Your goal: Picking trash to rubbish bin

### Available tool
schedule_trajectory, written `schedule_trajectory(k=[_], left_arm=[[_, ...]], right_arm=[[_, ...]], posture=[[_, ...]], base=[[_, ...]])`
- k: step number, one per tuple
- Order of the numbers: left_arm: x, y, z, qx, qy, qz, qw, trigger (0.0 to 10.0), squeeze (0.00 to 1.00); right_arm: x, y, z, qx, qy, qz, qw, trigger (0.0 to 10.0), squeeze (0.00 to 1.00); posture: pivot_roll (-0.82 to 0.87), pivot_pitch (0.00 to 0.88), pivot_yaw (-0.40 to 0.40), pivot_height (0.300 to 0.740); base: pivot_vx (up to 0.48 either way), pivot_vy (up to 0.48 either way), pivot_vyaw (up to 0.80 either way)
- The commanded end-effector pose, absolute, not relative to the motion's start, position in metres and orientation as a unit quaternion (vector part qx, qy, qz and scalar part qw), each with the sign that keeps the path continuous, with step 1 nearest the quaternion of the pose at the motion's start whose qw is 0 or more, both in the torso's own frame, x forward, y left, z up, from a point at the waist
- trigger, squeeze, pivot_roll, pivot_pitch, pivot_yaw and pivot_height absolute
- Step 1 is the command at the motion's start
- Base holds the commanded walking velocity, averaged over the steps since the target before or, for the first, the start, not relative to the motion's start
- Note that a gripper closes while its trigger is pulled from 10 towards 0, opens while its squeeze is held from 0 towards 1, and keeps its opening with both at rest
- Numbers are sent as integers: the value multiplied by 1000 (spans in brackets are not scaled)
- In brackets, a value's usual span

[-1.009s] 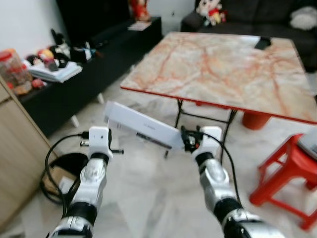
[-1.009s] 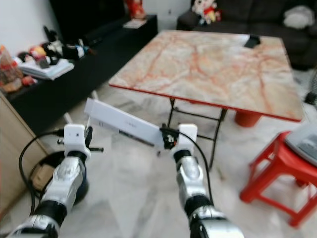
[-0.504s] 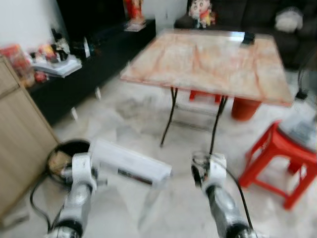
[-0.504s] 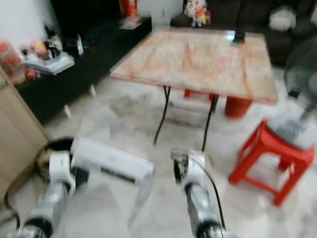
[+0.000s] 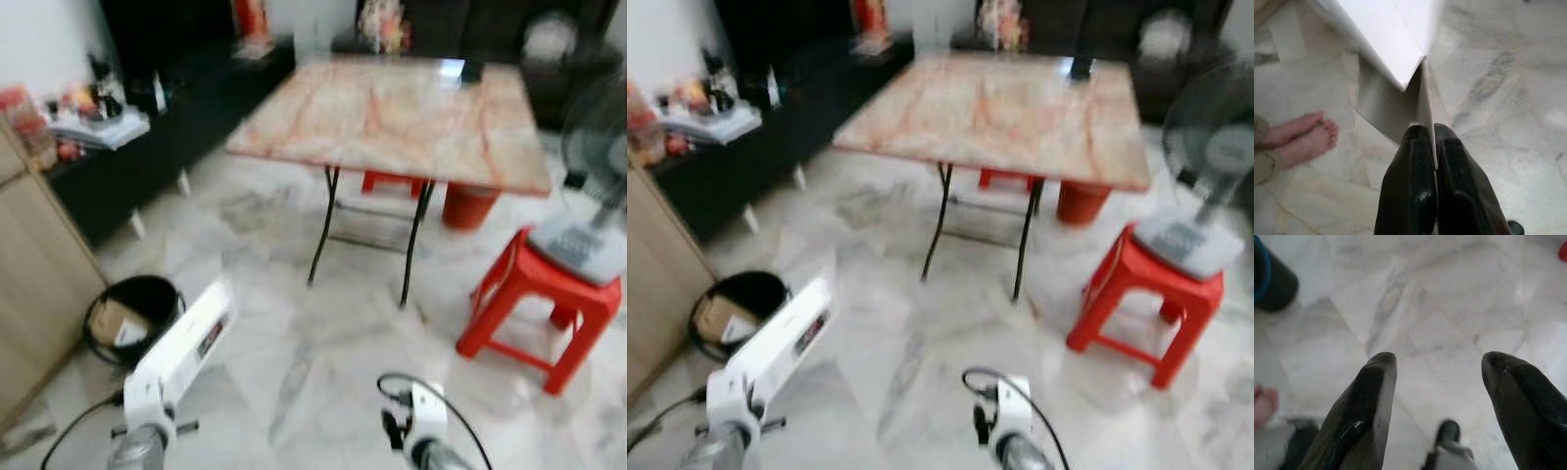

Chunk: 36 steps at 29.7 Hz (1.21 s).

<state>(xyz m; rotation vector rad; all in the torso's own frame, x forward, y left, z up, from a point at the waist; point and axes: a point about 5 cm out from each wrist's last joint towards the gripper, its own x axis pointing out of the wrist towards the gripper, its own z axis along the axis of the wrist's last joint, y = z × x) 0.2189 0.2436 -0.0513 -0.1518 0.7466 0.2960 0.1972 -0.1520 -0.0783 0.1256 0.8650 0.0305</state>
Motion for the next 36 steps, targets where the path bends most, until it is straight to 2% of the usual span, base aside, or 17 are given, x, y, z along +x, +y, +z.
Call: schedule_trajectory(k=[1,11,15,20,26,28,32,36], left_arm=[[218,250,-50,-71,366,157,915,10000,0],[200,251,-61,-43,398,164,901,10000,0],[196,252,-63,-28,400,173,899,10000,0],[193,253,-63,-10,400,180,899,10000,0],[190,255,-64,-4,402,187,897,10000,0],[190,256,-64,-1,400,192,896,10000,0],[188,259,-64,1,399,198,895,10000,0],[187,259,-65,2,401,200,894,10000,0]], right_arm=[[202,-149,-76,56,417,20,907,10000,0],[197,-146,-79,49,425,21,904,10000,0],[194,-147,-80,33,426,25,904,10000,0],[192,-147,-81,34,429,26,902,10000,0],[195,-146,-80,35,424,28,905,10000,0],[195,-147,-80,9,429,32,903,10000,0],[194,-146,-81,26,430,29,902,10000,0],[193,-148,-81,29,429,26,903,10000,0]], posture=[[-47,0,7,740],[-44,0,7,740],[-39,0,3,740],[-33,0,-1,740],[-36,0,-2,740],[-34,0,-5,740],[-34,0,-5,740],[-34,0,-5,740]], base=[[0,0,0],[0,0,0],[0,0,589],[315,0,721],[412,0,0],[424,0,788],[423,0,784],[427,0,0]])
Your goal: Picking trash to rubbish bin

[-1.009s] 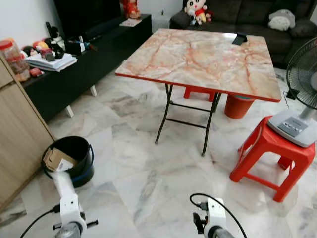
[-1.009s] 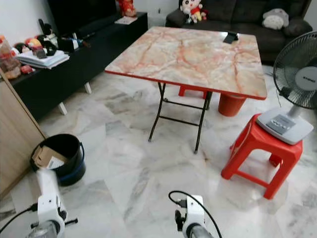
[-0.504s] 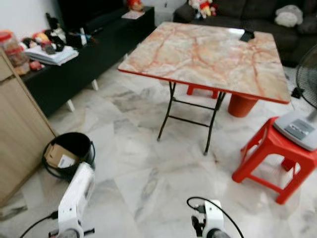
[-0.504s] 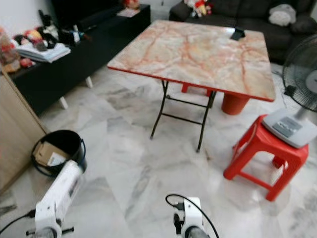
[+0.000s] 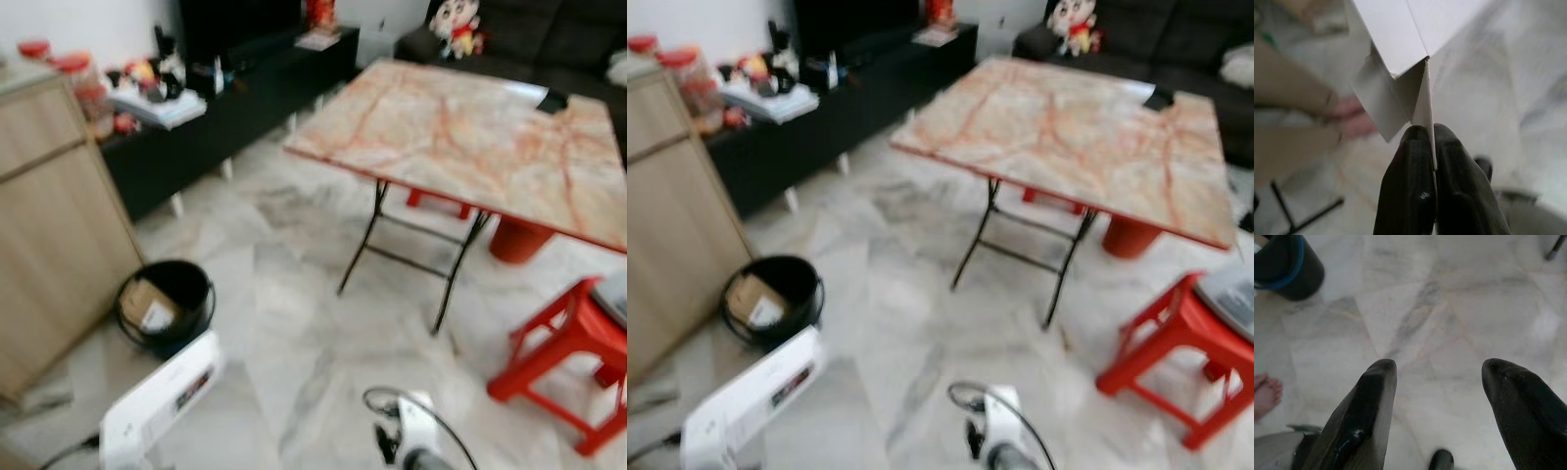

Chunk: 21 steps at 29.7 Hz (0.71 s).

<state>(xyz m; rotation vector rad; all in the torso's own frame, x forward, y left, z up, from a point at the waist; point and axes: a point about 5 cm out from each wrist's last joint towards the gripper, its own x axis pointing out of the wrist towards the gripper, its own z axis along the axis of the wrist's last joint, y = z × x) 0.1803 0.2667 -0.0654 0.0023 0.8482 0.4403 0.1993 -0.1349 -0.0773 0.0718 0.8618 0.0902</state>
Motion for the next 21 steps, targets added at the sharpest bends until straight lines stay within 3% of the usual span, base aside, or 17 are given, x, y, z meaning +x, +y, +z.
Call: schedule_trajectory(k=[1,3,13,21], left_arm=[[186,259,-65,2,402,200,894,10000,0],[186,259,-65,2,401,202,893,10000,0],[184,261,-65,-3,399,214,892,10000,0],[181,263,-66,-7,399,223,889,10000,0]], right_arm=[[193,-148,-81,27,430,27,902,10000,0],[192,-149,-81,25,428,29,903,10000,0],[190,-149,-82,23,428,33,903,10000,0],[193,-145,-80,18,424,43,904,10000,0]], posture=[[-34,0,-5,740],[-42,0,-8,740],[-31,0,-20,740],[-28,0,-23,740]], base=[[428,0,0],[428,0,0],[427,0,649],[427,0,138]])
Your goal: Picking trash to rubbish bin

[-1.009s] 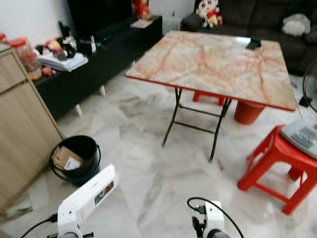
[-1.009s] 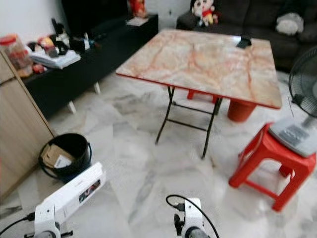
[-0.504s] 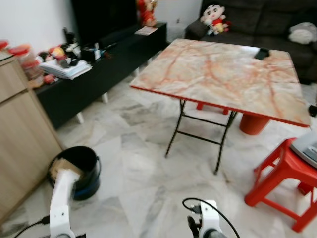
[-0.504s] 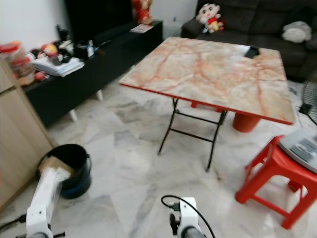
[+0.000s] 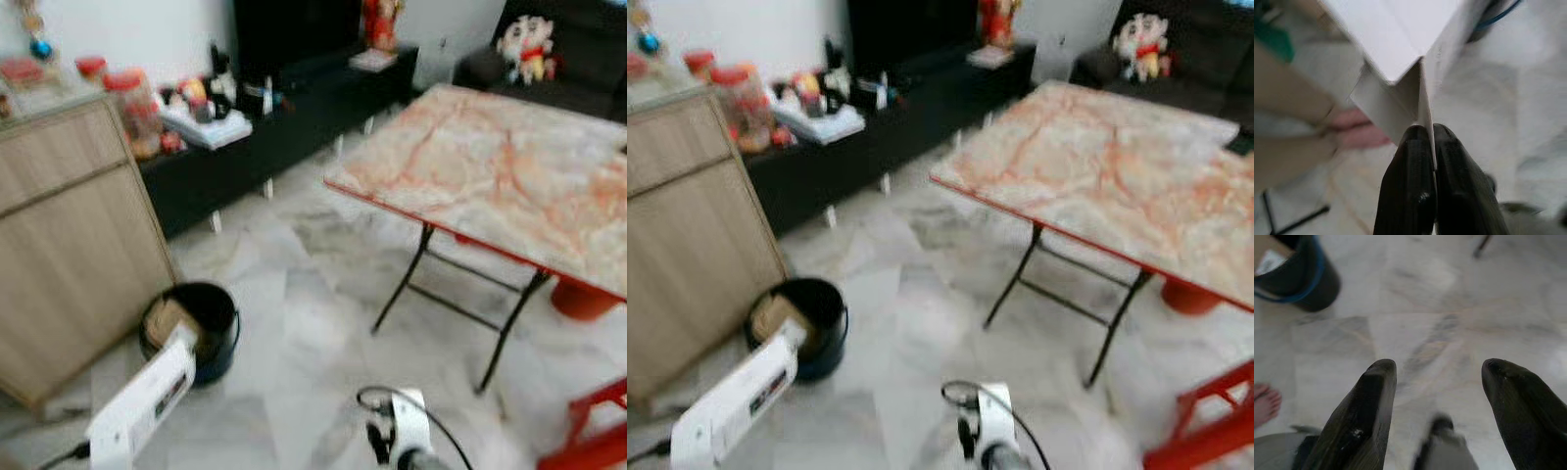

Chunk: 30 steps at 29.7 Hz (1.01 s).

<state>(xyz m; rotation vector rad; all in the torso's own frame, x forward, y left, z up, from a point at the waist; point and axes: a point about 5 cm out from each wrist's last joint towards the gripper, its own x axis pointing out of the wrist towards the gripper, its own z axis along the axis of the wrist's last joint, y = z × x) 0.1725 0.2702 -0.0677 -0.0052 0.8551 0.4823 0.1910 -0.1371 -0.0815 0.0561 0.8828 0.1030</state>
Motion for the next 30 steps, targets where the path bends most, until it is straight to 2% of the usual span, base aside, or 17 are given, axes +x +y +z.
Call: schedule_trajectory(k=[1,7,15,22,30], left_arm=[[181,263,-66,-7,399,223,889,10000,0],[182,264,-65,-7,398,225,890,10000,0],[183,263,-65,-9,395,227,890,10000,0],[183,264,-64,-9,393,227,891,10000,0],[184,264,-64,-8,393,228,891,10000,0]], right_arm=[[194,-145,-80,18,424,44,904,10000,0],[196,-144,-79,18,422,45,905,10000,0],[195,-147,-79,17,421,41,906,10000,0],[195,-147,-80,17,422,41,906,10000,0],[197,-145,-78,14,419,48,907,10000,0]], posture=[[-28,0,-23,740],[-27,0,-24,740],[-29,0,-27,740],[-29,0,-28,740],[-28,0,-28,740]], base=[[424,0,550],[428,0,781],[427,0,0],[426,0,686],[427,0,0]])
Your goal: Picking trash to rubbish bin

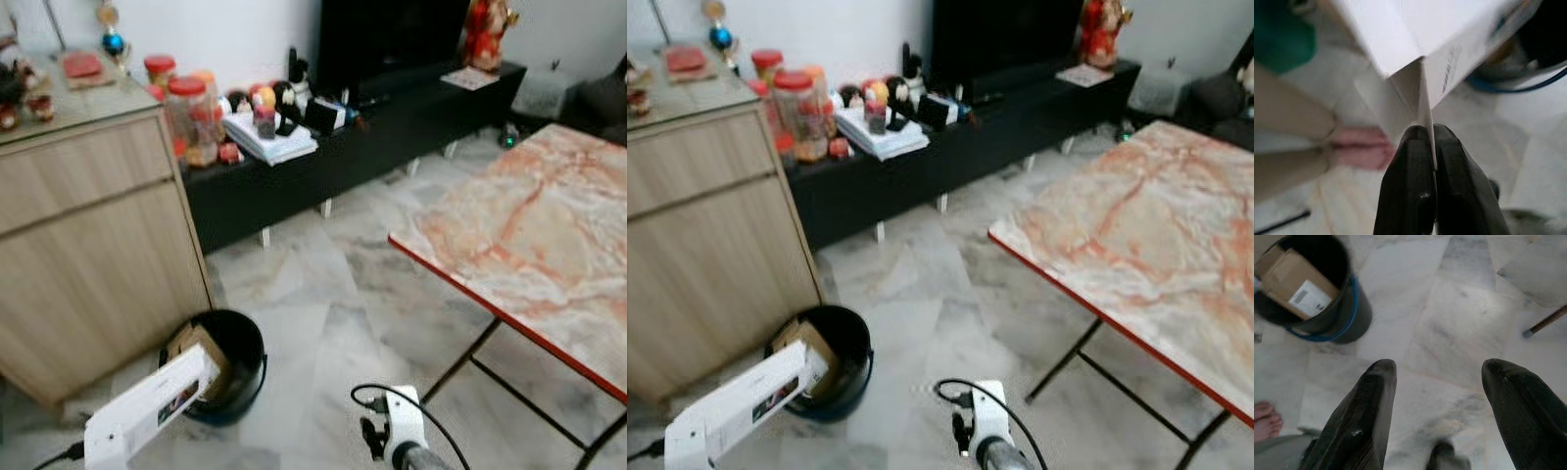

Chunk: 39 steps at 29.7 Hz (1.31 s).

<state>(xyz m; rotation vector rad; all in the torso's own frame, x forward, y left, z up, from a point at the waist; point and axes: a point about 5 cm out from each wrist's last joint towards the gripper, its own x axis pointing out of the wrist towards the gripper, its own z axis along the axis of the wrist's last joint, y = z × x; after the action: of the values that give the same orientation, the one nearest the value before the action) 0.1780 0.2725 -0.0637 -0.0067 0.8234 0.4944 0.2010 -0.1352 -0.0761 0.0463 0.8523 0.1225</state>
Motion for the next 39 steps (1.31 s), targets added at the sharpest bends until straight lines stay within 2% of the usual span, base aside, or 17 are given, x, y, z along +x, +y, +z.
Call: schedule_trajectory(k=[1,4,16,21,26,39], left_arm=[[184,264,-64,-8,392,228,891,10000,0],[185,264,-63,-7,390,227,892,10000,0],[189,264,-61,-4,389,221,894,10000,0],[190,264,-61,-4,388,220,895,10000,0],[194,262,-59,-13,381,211,900,10000,0],[198,249,-63,-34,405,161,899,10000,0]], right_arm=[[197,-145,-78,10,417,52,907,10000,0],[197,-145,-78,8,417,53,907,10000,0],[197,-146,-78,1,417,53,907,10000,0],[197,-147,-78,-2,419,50,907,10000,0],[198,-146,-78,9,417,50,908,10000,0],[204,-144,-75,0,415,71,907,10000,0]], posture=[[-27,0,-28,740],[-26,0,-28,740],[-27,0,-22,740],[-25,0,-23,740],[-24,0,-25,740],[-26,0,-38,740]], base=[[428,0,556],[425,0,794],[428,0,0],[427,0,529],[386,0,0],[0,0,0]])
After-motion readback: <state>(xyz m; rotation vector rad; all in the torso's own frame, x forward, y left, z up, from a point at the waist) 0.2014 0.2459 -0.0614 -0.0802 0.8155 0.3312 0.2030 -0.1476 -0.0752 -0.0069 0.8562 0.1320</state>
